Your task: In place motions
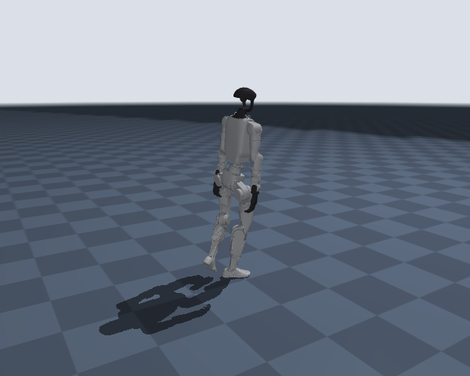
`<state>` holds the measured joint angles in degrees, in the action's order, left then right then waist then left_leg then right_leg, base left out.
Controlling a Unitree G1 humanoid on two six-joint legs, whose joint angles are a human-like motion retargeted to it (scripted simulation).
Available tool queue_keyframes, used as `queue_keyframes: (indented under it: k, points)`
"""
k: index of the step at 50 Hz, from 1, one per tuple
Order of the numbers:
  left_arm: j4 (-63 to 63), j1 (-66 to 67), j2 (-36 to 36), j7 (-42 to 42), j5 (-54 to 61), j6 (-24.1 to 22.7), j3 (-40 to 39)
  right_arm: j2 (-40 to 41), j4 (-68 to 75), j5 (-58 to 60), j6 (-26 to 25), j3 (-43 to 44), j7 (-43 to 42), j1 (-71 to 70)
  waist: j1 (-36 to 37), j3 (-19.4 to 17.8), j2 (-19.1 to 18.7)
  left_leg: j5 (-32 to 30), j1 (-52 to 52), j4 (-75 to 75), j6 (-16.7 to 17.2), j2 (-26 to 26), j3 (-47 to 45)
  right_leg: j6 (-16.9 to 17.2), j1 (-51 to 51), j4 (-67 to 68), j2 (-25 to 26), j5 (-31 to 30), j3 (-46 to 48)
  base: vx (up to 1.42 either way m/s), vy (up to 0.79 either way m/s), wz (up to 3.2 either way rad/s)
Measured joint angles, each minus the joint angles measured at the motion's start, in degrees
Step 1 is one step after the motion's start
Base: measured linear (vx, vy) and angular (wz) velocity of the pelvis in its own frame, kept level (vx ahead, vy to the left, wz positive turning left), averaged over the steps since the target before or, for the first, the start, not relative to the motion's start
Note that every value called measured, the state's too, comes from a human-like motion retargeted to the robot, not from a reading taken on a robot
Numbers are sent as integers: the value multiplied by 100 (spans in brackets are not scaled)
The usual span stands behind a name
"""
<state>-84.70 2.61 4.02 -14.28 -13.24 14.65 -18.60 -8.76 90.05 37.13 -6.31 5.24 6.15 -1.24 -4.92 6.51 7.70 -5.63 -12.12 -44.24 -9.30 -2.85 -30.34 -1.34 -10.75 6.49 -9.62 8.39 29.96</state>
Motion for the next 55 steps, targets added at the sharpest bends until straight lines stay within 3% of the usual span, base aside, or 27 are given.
queue_keyframes:
  k: [5, 8, 11, 13, 15, 18, 25, 28, 32, 36, 42, 46, 51, 55]
  points:
    - [39, 9, -73, -12, -218, -3, 98, 3, -685, -4, 291, -338, 301, -301, -16, -125, -77, 542, -267, 557, -449, 380, 429, 35, 26, 13, 43, -124, -512, 16, 20, -161]
    - [64, 40, -72, 60, -419, -26, 268, 75, -1025, -104, 376, -376, 474, -356, 44, -147, -160, 842, -351, 1432, -419, 301, 1154, 37, 78, -23, 149, -246, -763, 16, 21, -143]
    - [17, 44, -66, 104, -571, -10, 413, 141, -1169, -229, 416, -373, 559, -344, 134, -148, -327, 744, -289, 2554, -34, 139, 2385, 54, 197, -95, 363, -317, -940, 16, 23, -127]
    - [-7, 35, -77, 112, -609, 0, 454, 163, -1144, -282, 425, -380, 573, -336, 165, -174, -482, 472, -167, 3358, 444, 88, 3142, 75, 314, -96, 547, -286, -1032, 15, 26, -117]
    - [-17, 39, -129, 127, -600, -6, 442, 142, -1029, -270, 421, -397, 578, -327, 261, -210, -644, -438, -2, 4049, 885, 147, 3410, 108, 417, -19, 729, -229, -1281, 16, 33, -118]
    - [-70, 78, -238, 58, -575, -4, 363, 65, -756, -82, 336, -431, 535, -240, 0, -42, -807, 150, 174, 3997, 736, 166, 3070, 163, 405, 148, 672, -167, -1354, 20, 35, -51]
    - [-229, -172, -186, 126, -637, 16, 349, -4, 151, -533, 93, 218, -204, -95, 11, -145, -819, 298, 733, 4304, 498, -87, 2788, 240, 653, 209, 471, -211, -1498, 4, 27, -42]
    - [-231, -79, -139, 112, -638, 28, 381, -58, 484, -990, -24, 550, -115, 62, 165, 23, -781, 397, 822, 4377, 376, -216, 2618, 255, 568, 299, 386, -189, -1602, 15, 22, -40]
    - [-337, -63, -84, 43, -483, -4, 224, -61, 462, -1290, -62, 706, 27, 131, 121, -66, -759, 440, 928, 4399, 231, -314, 2456, 316, 542, 455, 277, -186, -1708, -3, 17, -24]
    - [-493, 36, -14, 84, -461, 72, 179, -20, 54, -908, 28, 528, 125, 206, 25, -67, -710, 475, 1004, 4500, 104, -428, 2213, 236, 290, 741, 241, -223, -1944, 3, 15, -41]
    - [-849, 28, -3, 124, -402, 167, 189, 70, -748, 91, 199, -29, 279, -133, -44, -407, -692, 713, 1133, 4578, 73, -367, 1448, 90, 71, 426, 401, -535, -2519, -8, 7, -125]
    - [-858, 138, -73, 107, -380, 184, 206, 177, -1279, 376, 478, -481, 321, -284, -164, -439, -826, 914, 1079, 4652, 118, -91, 707, -54, -117, 266, 271, -313, -1424, -1, -15, -187]
    - [-742, 160, -70, 58, -507, 207, 289, 223, -1648, 436, 646, -815, 284, -331, -117, -412, -820, 1199, 1103, 4728, 284, 148, -461, 105, -112, 257, -67, -92, 679, -3, -21, -228]
    - [-699, 146, -34, 61, -580, 273, 360, 177, -1495, 390, 602, -769, 204, -288, -175, -267, -888, 1400, 1140, 4688, 457, 323, -1170, 199, -21, 439, -205, -202, 1802, 12, -20, -188]
